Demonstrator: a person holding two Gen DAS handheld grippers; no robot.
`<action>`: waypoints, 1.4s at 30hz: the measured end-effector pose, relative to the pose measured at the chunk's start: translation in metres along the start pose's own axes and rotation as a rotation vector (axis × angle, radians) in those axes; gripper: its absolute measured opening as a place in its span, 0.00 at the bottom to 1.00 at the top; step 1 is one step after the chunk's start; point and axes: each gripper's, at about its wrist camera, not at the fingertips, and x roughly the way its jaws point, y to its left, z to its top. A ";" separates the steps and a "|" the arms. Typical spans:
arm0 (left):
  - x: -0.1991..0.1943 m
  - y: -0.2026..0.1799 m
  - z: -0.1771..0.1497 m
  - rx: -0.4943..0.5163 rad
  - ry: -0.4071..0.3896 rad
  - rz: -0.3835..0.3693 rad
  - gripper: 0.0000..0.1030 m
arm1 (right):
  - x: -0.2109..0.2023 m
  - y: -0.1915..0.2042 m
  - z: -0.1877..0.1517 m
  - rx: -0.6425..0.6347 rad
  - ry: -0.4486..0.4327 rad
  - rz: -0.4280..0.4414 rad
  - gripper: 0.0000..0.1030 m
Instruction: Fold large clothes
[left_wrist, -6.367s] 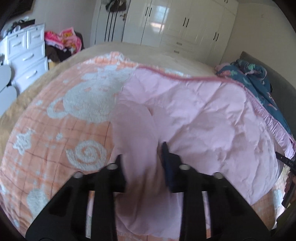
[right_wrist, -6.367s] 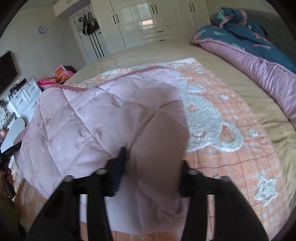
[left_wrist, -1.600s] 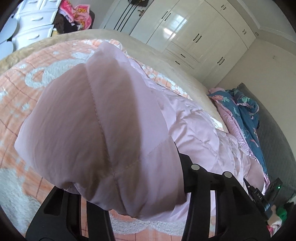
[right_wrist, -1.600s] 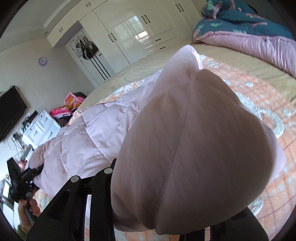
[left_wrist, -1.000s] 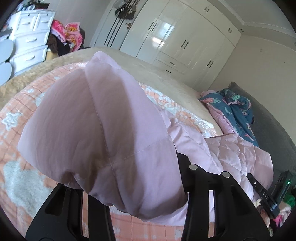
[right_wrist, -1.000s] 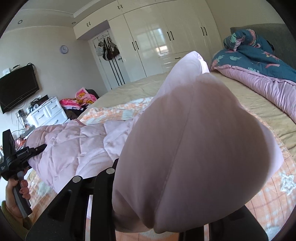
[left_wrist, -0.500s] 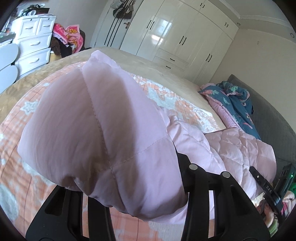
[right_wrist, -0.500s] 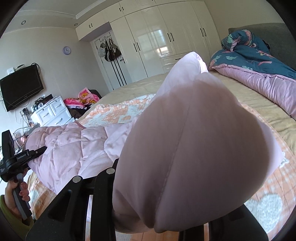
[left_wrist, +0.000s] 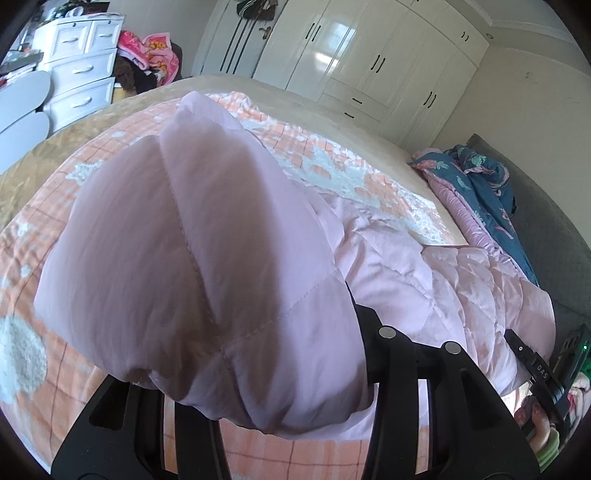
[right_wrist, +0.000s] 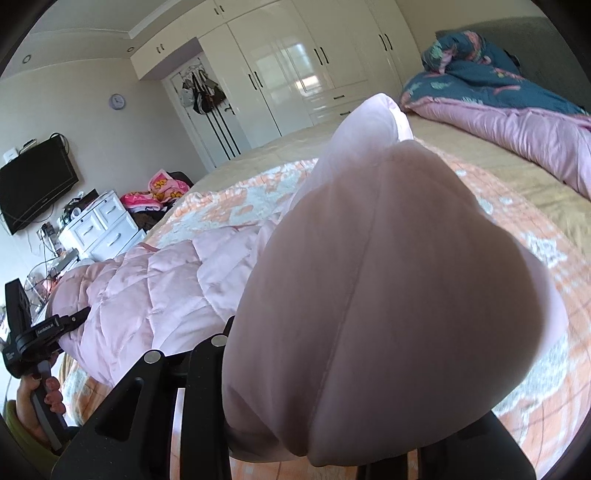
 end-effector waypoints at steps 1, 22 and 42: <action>0.000 0.001 -0.002 -0.002 0.002 0.001 0.34 | 0.001 -0.001 -0.002 0.009 0.007 -0.004 0.30; 0.004 0.016 -0.021 -0.084 0.072 0.048 0.54 | 0.005 -0.048 -0.028 0.336 0.178 -0.083 0.90; -0.104 0.000 -0.034 0.004 -0.042 0.106 0.92 | -0.161 0.010 -0.025 0.048 -0.113 -0.125 0.96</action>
